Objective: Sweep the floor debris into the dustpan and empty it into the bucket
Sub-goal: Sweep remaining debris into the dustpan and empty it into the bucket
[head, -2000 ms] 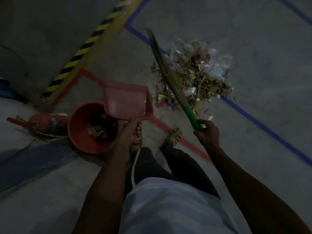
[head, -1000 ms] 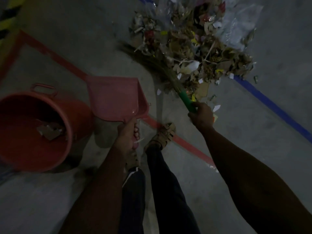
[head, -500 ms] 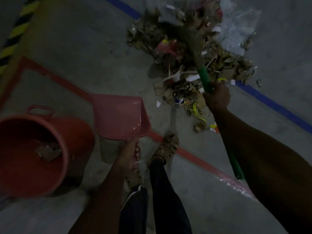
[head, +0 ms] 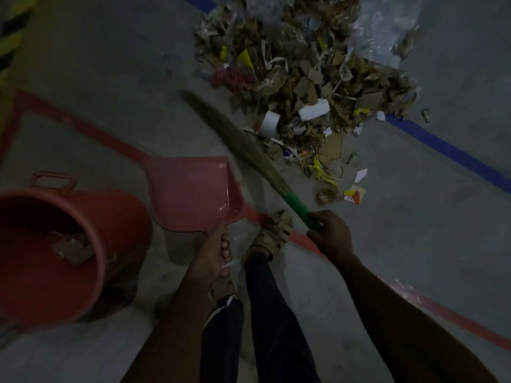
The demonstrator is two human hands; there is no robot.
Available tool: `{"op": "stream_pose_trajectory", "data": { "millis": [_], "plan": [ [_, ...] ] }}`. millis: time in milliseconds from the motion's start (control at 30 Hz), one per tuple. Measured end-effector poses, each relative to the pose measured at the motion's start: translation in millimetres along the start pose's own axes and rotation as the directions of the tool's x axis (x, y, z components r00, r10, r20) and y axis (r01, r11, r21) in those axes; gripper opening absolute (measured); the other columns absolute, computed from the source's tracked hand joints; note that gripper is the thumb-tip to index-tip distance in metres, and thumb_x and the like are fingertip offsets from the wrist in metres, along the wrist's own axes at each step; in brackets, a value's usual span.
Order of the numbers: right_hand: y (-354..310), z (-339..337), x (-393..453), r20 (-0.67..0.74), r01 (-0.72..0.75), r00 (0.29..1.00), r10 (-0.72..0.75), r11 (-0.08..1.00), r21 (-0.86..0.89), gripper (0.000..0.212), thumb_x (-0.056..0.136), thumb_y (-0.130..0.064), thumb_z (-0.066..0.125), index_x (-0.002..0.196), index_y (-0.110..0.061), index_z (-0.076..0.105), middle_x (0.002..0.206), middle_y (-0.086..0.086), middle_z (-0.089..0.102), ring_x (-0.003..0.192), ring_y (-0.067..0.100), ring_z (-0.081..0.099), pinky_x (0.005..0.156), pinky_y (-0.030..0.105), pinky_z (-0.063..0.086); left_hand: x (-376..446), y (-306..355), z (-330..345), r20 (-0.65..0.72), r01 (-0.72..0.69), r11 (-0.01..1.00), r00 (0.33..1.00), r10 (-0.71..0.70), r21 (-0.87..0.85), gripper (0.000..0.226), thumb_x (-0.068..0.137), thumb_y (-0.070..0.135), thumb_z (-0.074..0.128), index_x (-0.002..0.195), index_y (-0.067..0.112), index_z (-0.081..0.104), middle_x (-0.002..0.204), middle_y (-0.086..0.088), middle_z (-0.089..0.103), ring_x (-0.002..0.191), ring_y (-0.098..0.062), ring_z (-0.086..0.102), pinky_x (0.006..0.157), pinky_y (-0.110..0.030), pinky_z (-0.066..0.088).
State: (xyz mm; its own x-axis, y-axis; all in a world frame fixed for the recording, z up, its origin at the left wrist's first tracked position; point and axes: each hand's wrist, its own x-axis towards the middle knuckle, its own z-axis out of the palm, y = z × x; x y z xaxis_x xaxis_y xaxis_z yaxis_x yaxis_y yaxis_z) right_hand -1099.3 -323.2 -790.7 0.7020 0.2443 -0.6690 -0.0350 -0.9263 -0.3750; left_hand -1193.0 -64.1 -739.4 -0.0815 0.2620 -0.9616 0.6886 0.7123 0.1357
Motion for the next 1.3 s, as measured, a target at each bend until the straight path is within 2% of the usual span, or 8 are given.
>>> {"op": "stream_pose_trajectory", "data": {
  "millis": [133, 267, 367, 533, 667, 900, 1067, 1300],
  "plan": [
    [19.3, 7.0, 3.4, -0.083, -0.165, 0.983, 0.166, 0.986, 0.015, 0.048, 0.081, -0.016, 0.073, 0.129, -0.019, 0.066, 0.119, 0.01, 0.064, 0.1, 0.031, 0.062, 0.077, 0.037, 0.049, 0.0, -7.4, 2.6, -0.051, -0.053, 0.997, 0.997, 0.056, 0.062, 0.039, 0.098, 0.017, 0.056, 0.06, 0.013, 0.047, 0.037, 0.007, 0.038, 0.026, -0.006, 0.031, 0.032, -0.014, 0.024],
    [25.7, -20.4, 41.4, -0.176, -0.161, 0.972, 0.153, 0.987, -0.028, 0.045, 0.085, -0.017, 0.07, 0.129, -0.022, 0.065, 0.12, 0.01, 0.063, 0.103, 0.033, 0.062, 0.078, 0.043, 0.054, 5.4, -12.2, 8.7, -0.059, -0.04, 0.997, 0.997, 0.044, 0.065, 0.036, 0.097, 0.019, 0.056, 0.063, 0.014, 0.048, 0.038, 0.006, 0.039, 0.026, -0.007, 0.031, 0.032, -0.013, 0.024],
    [29.5, -52.4, 76.8, -0.232, -0.156, 0.963, 0.138, 0.986, -0.063, 0.041, 0.086, -0.016, 0.068, 0.126, -0.021, 0.067, 0.115, 0.013, 0.065, 0.097, 0.037, 0.063, 0.073, 0.041, 0.053, 9.8, -14.3, 18.0, -0.064, -0.052, 0.996, 0.996, 0.057, 0.073, 0.031, 0.097, 0.02, 0.057, 0.067, 0.013, 0.052, 0.04, 0.005, 0.041, 0.026, -0.008, 0.032, 0.032, -0.013, 0.026],
    [24.3, -105.9, 138.4, -0.386, -0.251, 0.888, 0.25, 0.967, 0.05, 0.046, 0.084, -0.02, 0.069, 0.129, -0.021, 0.065, 0.116, 0.012, 0.065, 0.101, 0.037, 0.064, 0.079, 0.04, 0.051, 8.5, -12.3, 41.4, -0.004, -0.07, 0.99, 0.997, 0.071, 0.123, 0.033, 0.095, 0.023, 0.06, 0.065, 0.015, 0.052, 0.048, 0.002, 0.041, 0.032, -0.01, 0.033, 0.036, -0.016, 0.028],
    [18.4, -141.1, 164.9, -0.405, -0.212, 0.892, 0.199, 0.977, 0.012, 0.047, 0.082, -0.019, 0.067, 0.128, -0.02, 0.066, 0.11, 0.014, 0.067, 0.095, 0.037, 0.064, 0.076, 0.043, 0.055, -0.5, -8.7, 61.9, 0.017, -0.071, 0.99, 0.997, 0.07, 0.122, 0.03, 0.095, 0.019, 0.059, 0.066, 0.016, 0.051, 0.045, 0.004, 0.041, 0.031, -0.009, 0.034, 0.036, -0.016, 0.028],
    [46.0, -126.7, 108.1, -0.444, -0.079, 0.893, 0.074, 0.997, 0.006, 0.046, 0.081, -0.014, 0.067, 0.127, -0.017, 0.067, 0.115, 0.012, 0.062, 0.094, 0.035, 0.061, 0.069, 0.035, 0.044, -19.0, -21.5, 85.6, 0.065, -0.093, 0.989, 0.994, 0.086, 0.111, 0.039, 0.098, 0.023, 0.06, 0.061, 0.014, 0.048, 0.041, 0.004, 0.038, 0.029, -0.009, 0.031, 0.035, -0.014, 0.025],
    [70.1, -100.8, 54.4, -0.47, -0.044, 0.878, 0.096, 0.992, 0.12, 0.048, 0.077, -0.013, 0.072, 0.125, -0.015, 0.069, 0.119, 0.01, 0.063, 0.095, 0.035, 0.063, 0.07, 0.033, 0.044, -29.0, -45.0, 89.5, 0.027, -0.095, 0.985, 0.995, 0.092, 0.146, 0.037, 0.098, 0.021, 0.058, 0.063, 0.014, 0.049, 0.038, 0.006, 0.038, 0.026, -0.007, 0.03, 0.034, -0.012, 0.025],
    [83.5, -105.2, -19.2, -0.476, 0.069, 0.879, 0.001, 0.989, 0.13, 0.05, 0.074, -0.017, 0.074, 0.123, -0.009, 0.07, 0.11, 0.017, 0.066, 0.092, 0.038, 0.064, 0.072, 0.034, 0.045, -72.5, -89.5, 72.6, 0.04, -0.131, 0.985, 0.991, 0.127, 0.109, 0.039, 0.095, 0.026, 0.062, 0.061, 0.014, 0.048, 0.038, 0.005, 0.038, 0.027, -0.007, 0.03, 0.035, -0.012, 0.024]
  ]
}}
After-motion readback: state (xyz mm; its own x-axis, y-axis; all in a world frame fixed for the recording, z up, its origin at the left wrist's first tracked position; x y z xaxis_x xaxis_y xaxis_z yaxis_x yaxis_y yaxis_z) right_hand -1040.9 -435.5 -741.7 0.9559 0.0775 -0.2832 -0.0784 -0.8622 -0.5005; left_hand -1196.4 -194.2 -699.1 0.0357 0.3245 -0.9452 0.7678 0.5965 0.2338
